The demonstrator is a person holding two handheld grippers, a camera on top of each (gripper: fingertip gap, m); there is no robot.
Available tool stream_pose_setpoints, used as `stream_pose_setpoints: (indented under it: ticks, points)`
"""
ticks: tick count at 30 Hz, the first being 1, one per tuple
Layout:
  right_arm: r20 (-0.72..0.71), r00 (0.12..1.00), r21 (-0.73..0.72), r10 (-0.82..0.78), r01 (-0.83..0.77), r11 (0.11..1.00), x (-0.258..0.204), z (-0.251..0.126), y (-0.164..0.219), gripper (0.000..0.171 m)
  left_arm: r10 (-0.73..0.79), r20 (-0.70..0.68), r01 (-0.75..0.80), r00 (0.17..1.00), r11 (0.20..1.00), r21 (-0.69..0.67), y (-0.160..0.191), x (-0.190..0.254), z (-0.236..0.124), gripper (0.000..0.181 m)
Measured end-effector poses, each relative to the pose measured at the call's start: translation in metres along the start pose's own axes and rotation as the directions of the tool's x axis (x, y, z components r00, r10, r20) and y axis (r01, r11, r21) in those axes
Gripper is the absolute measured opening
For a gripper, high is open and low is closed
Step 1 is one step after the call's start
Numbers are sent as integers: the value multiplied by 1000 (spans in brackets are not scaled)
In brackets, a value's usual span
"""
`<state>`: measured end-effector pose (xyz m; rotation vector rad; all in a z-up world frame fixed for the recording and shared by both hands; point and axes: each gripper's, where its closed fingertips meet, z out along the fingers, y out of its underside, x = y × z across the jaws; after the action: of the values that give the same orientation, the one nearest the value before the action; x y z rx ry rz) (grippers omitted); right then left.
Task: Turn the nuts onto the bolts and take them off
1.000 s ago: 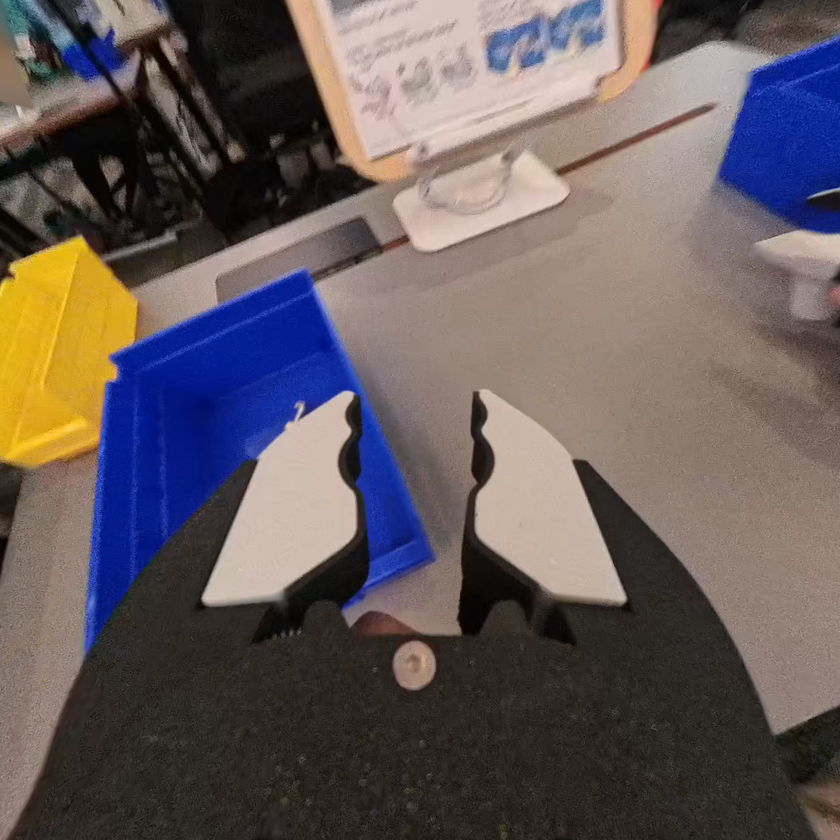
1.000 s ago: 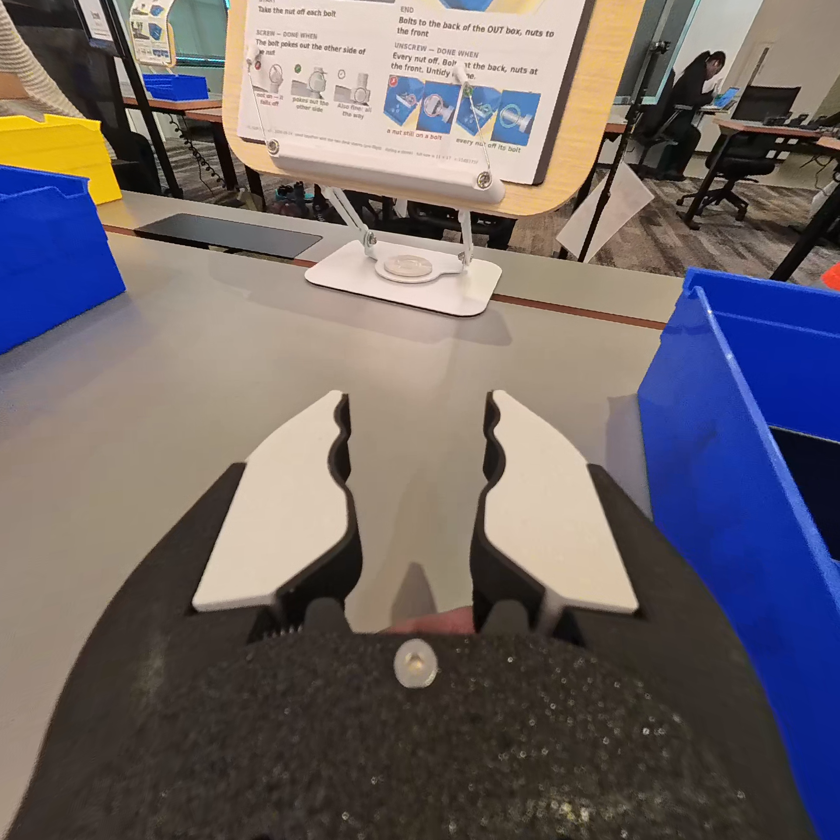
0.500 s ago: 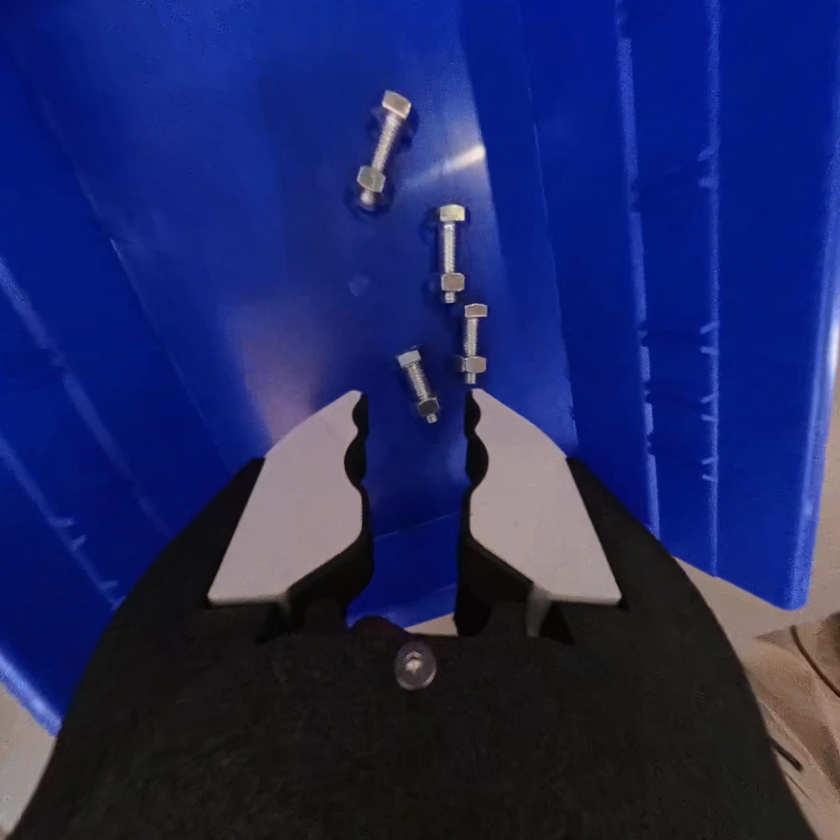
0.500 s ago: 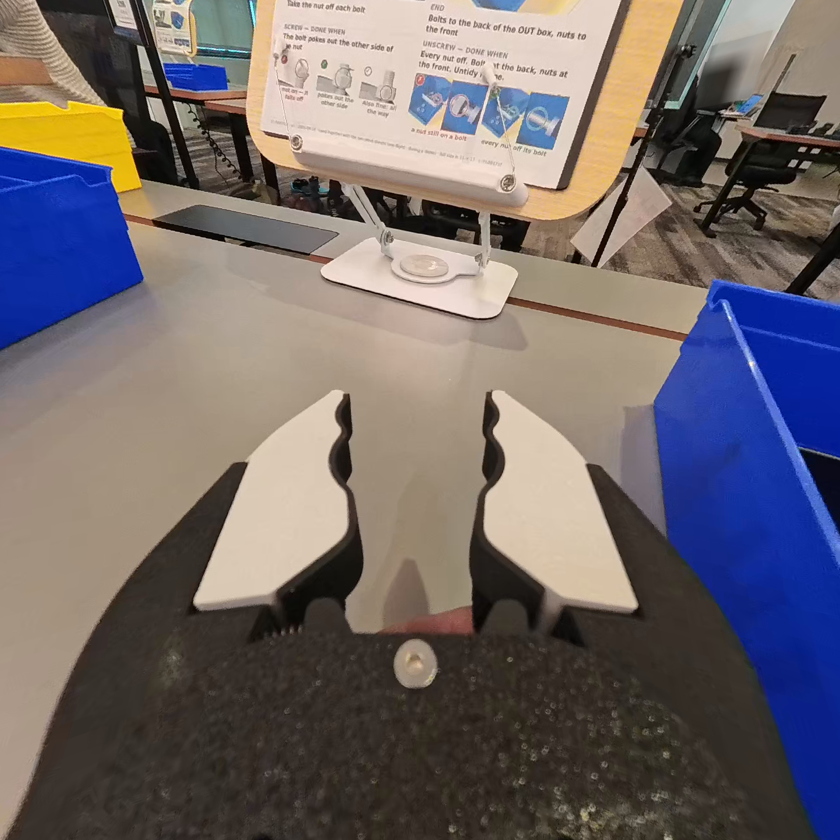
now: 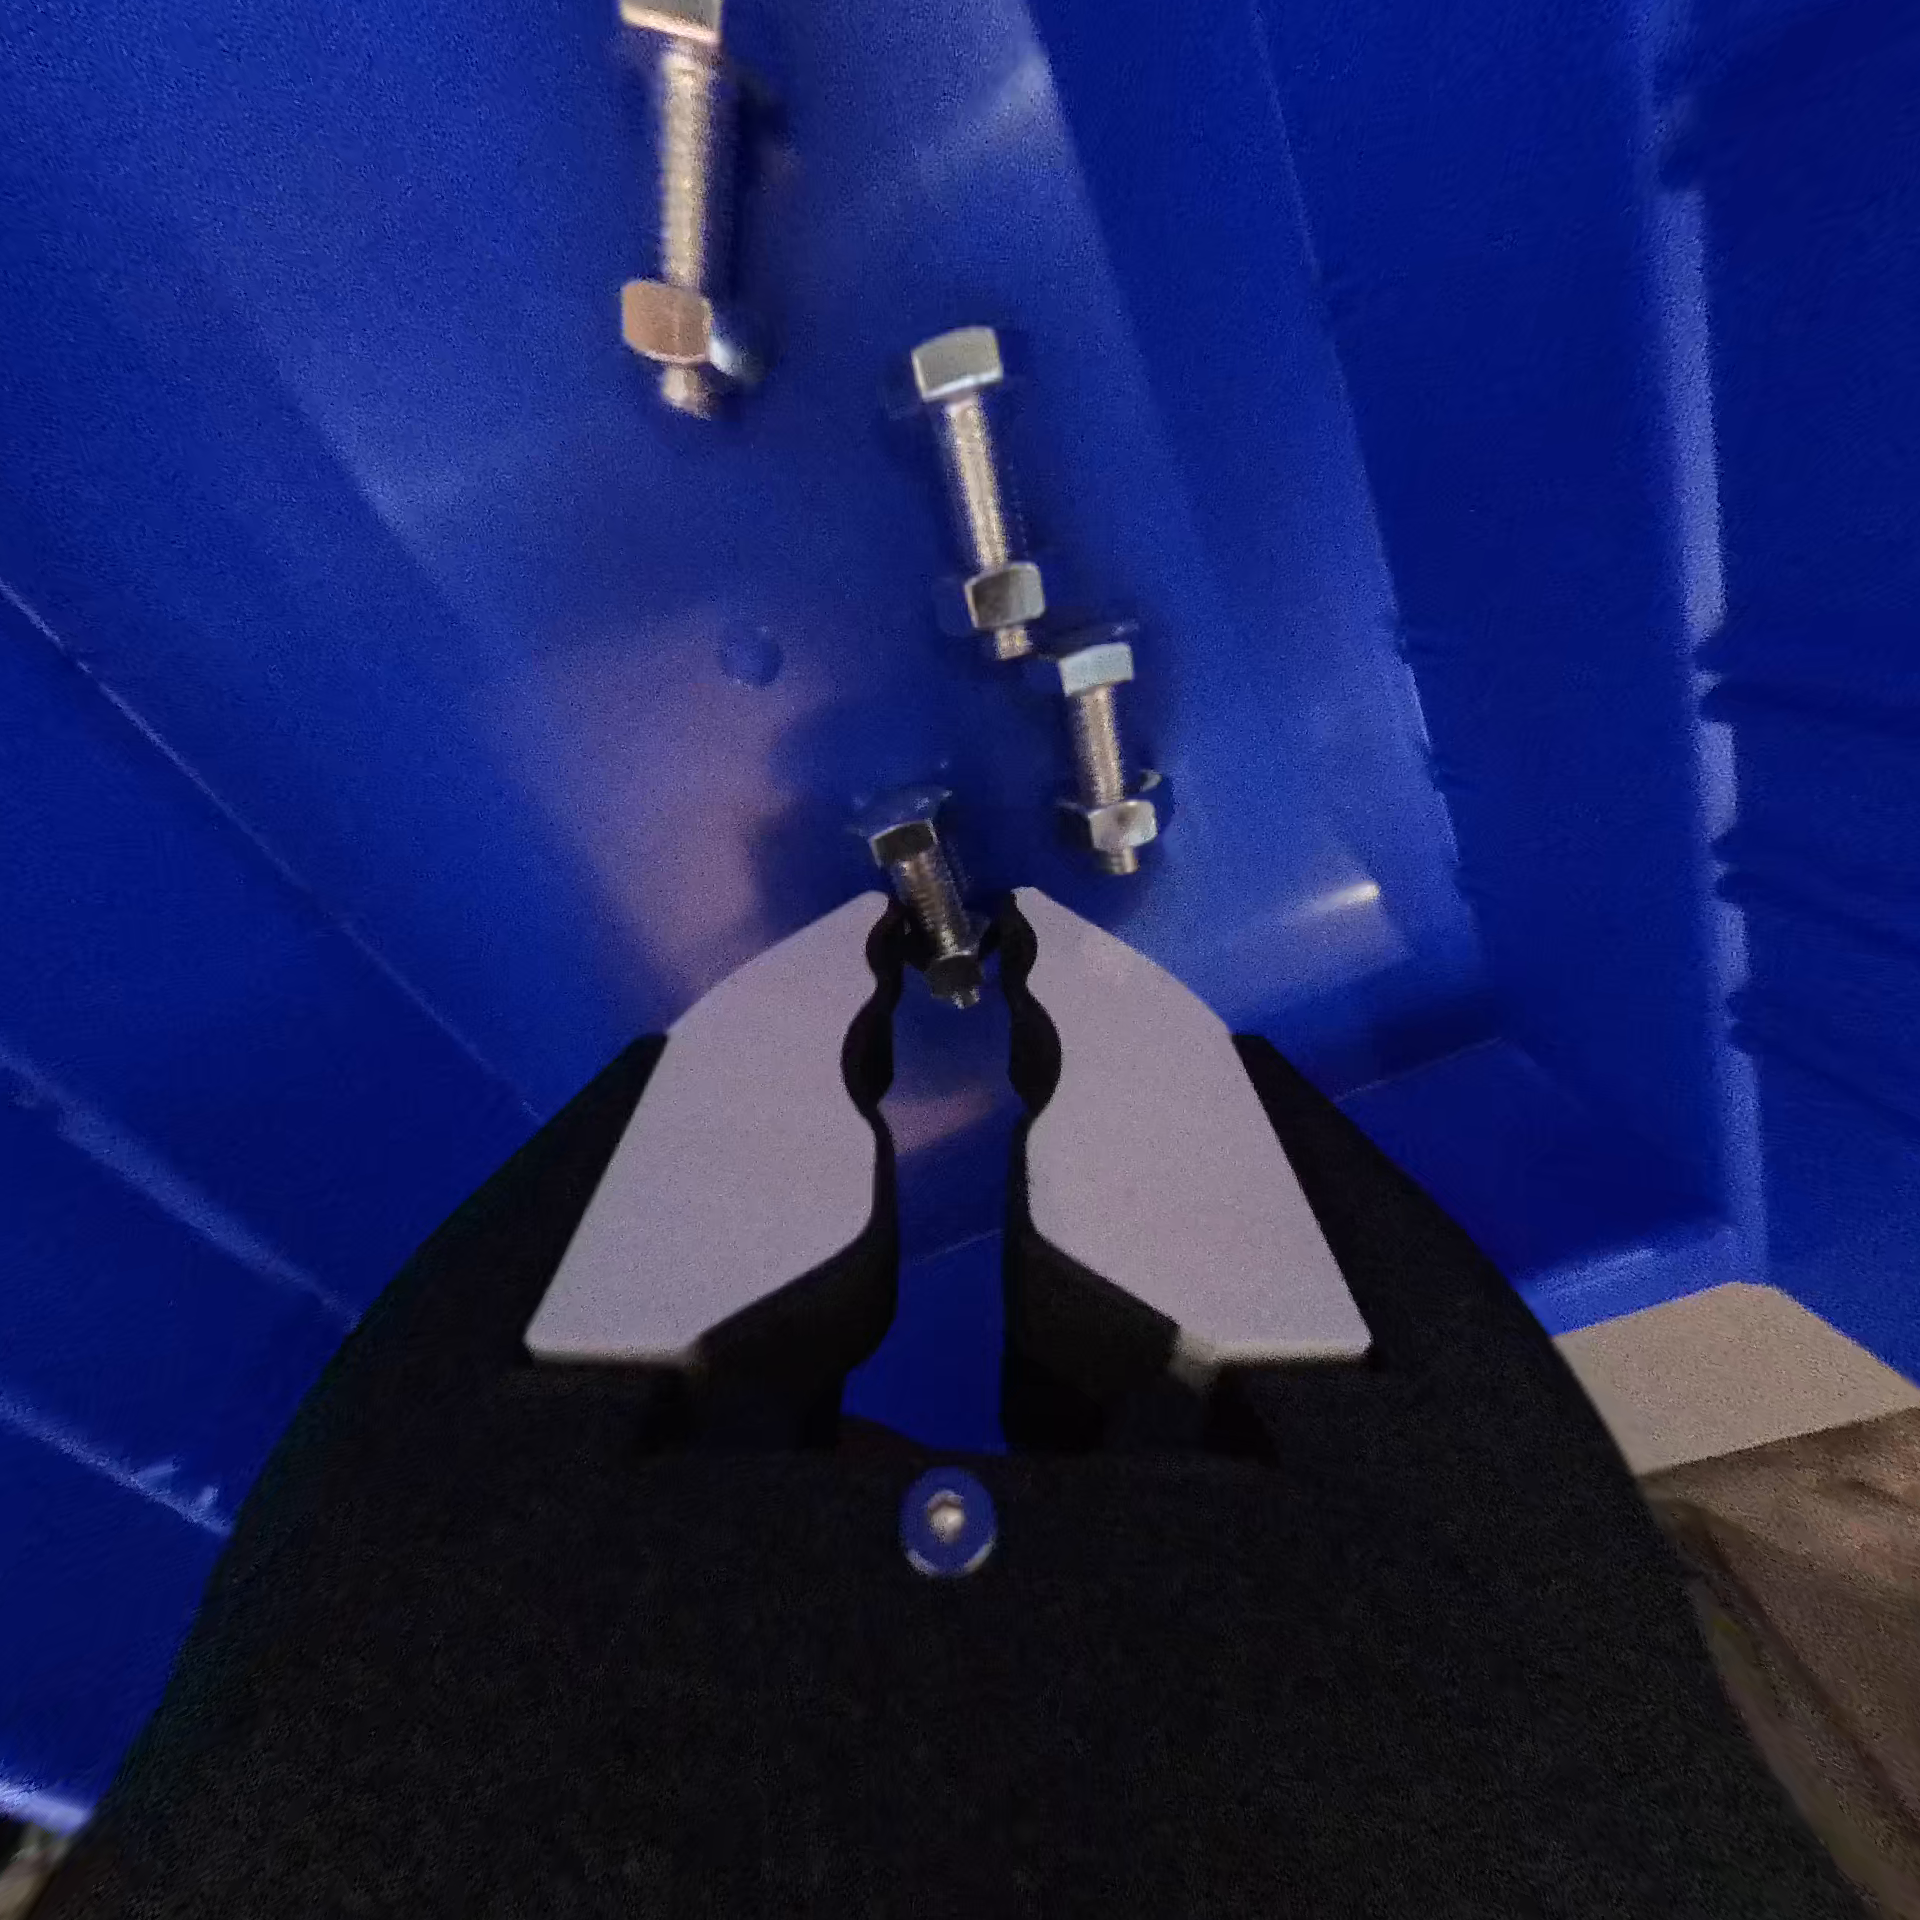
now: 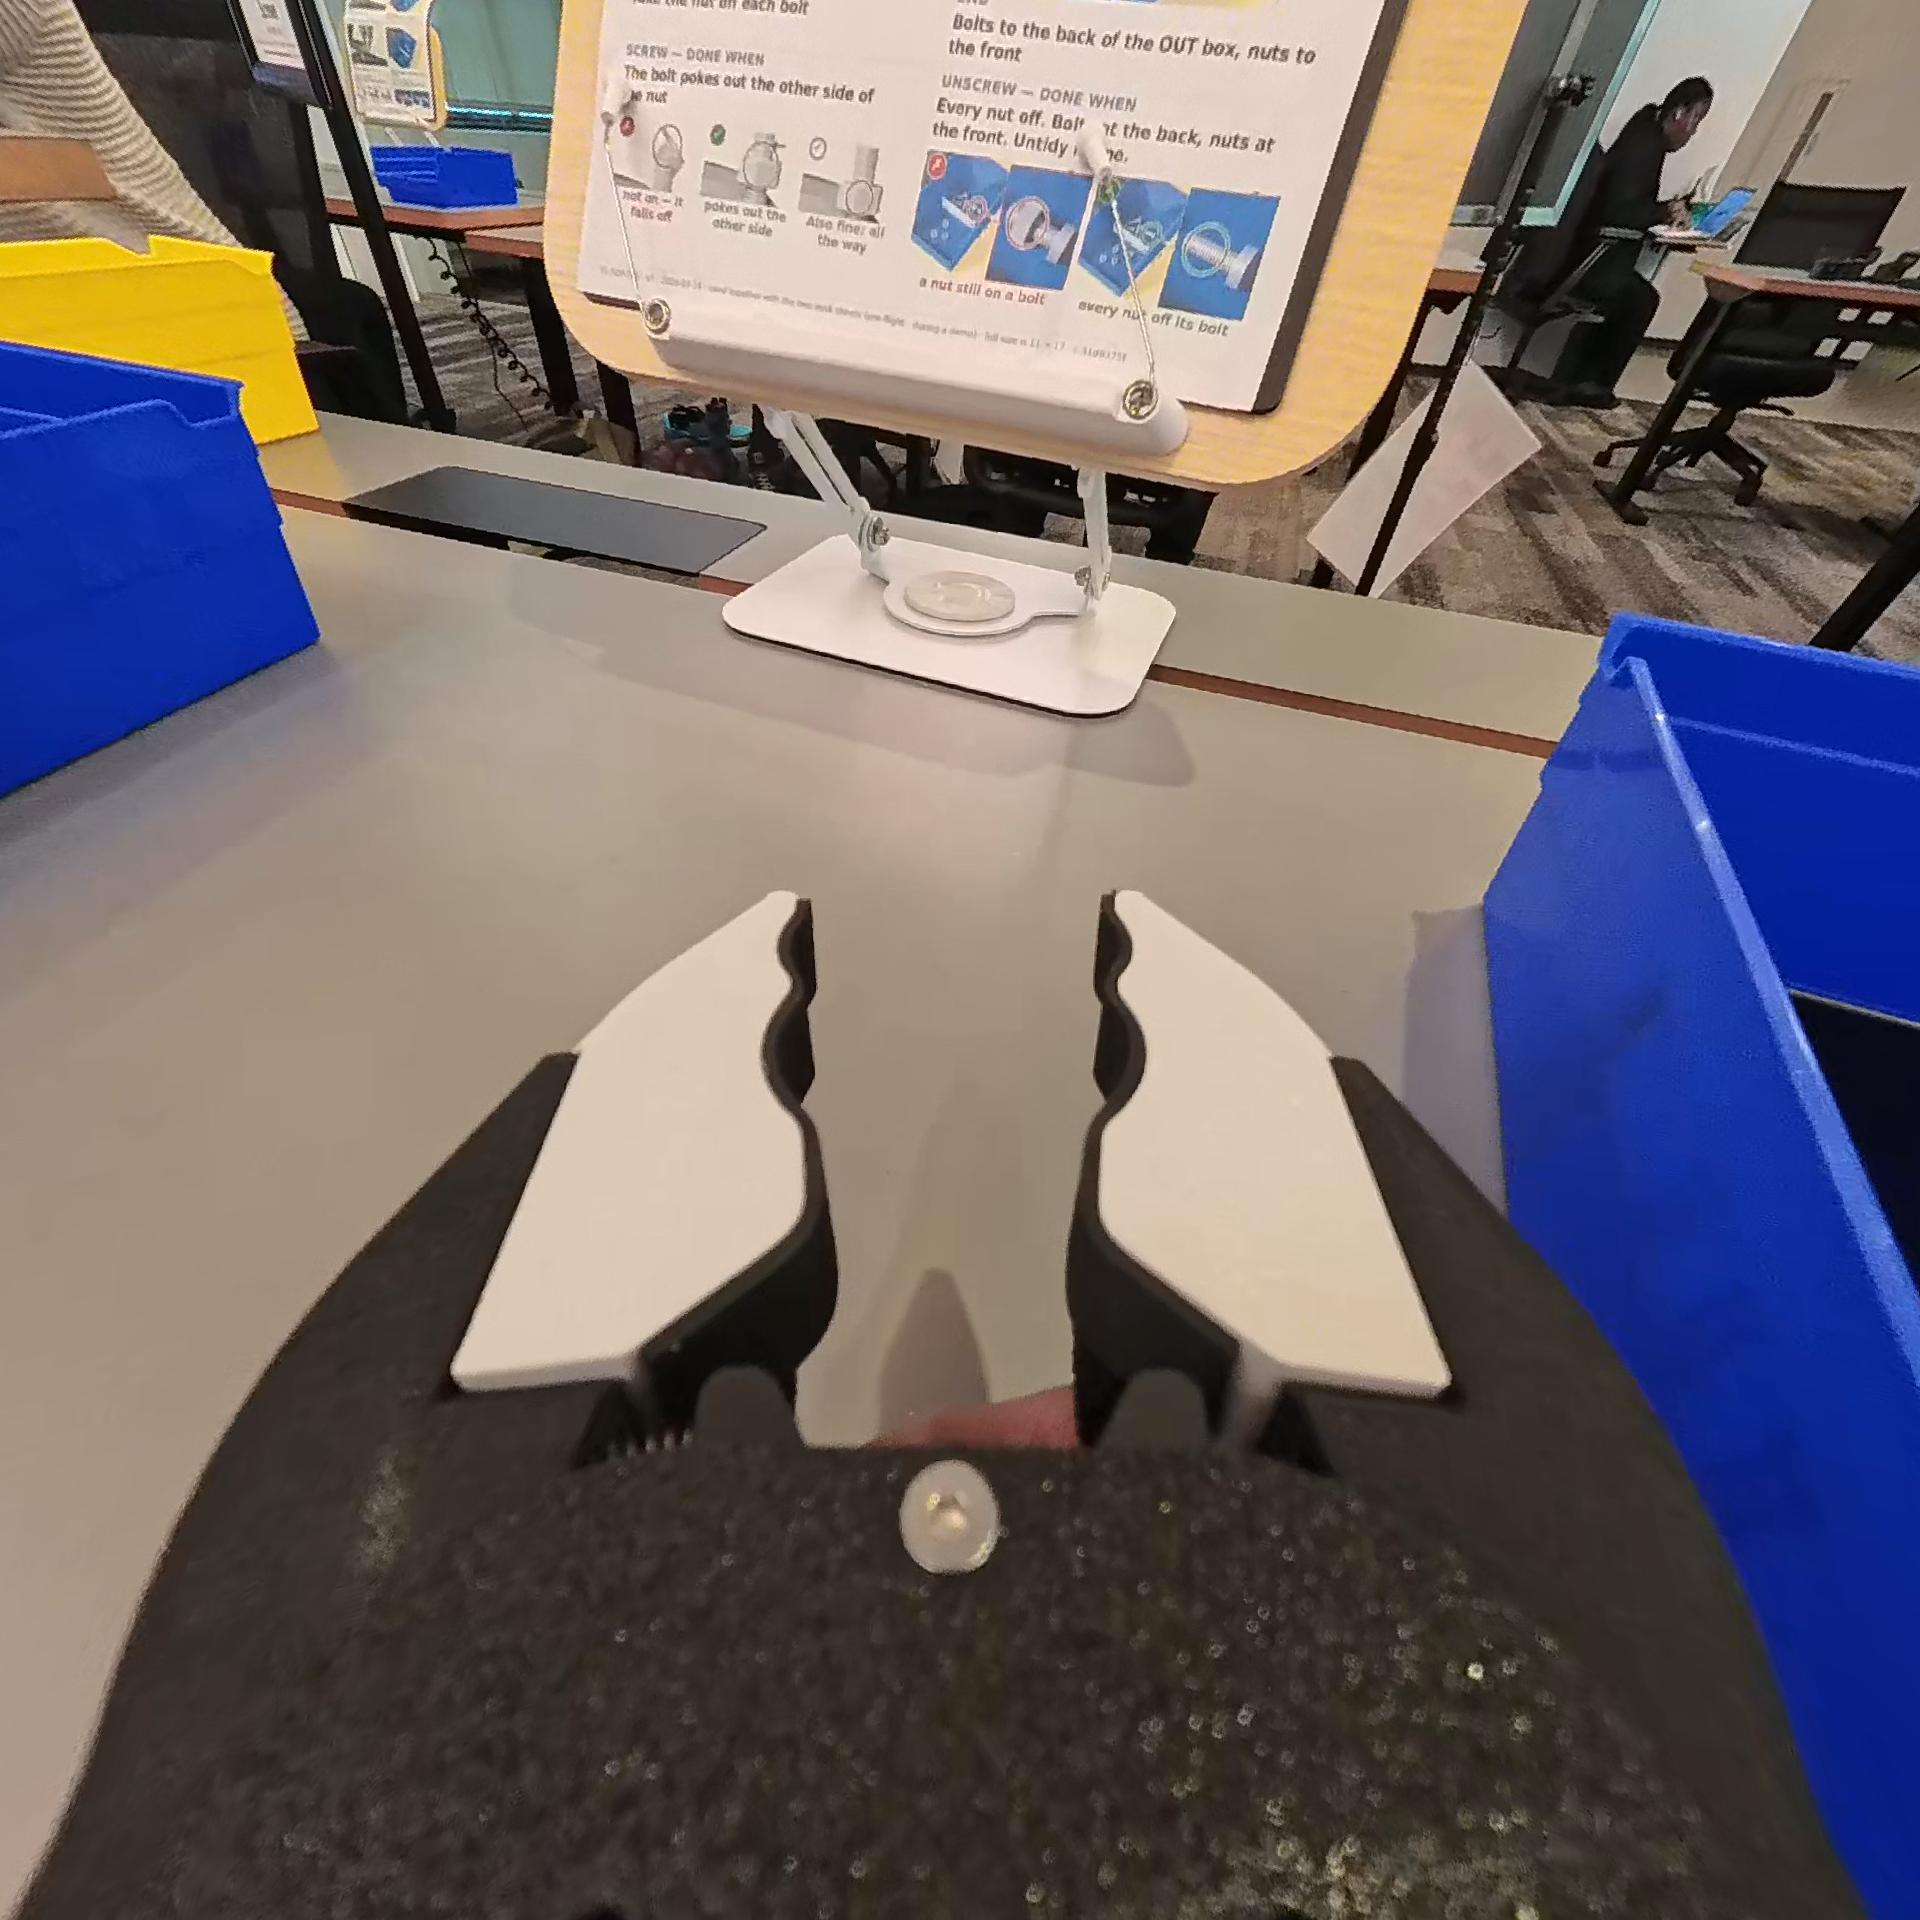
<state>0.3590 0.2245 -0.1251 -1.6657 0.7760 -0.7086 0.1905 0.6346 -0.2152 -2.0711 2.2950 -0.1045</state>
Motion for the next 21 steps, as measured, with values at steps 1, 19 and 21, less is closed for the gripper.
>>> stream_pose_setpoints:
  ticks: [1, 19, 21]
  points:
    - [0, 1000, -1, -2, 2, 1000, 0, 0, 0, 51, 56, 13, -56, 998, 998, -9, 1, -1, 0, 17]
    - [474, 877, 119, -85, 32, 992, -97, -23, -24, 43, 552, 86, -445, 829, 559, 700, -21, 135, -146, 16]
    - [538, 839, 133, -77, 5, 991, -111, -32, -33, 43, 604, 69, -418, 794, 458, 785, -27, 178, -165, 16]
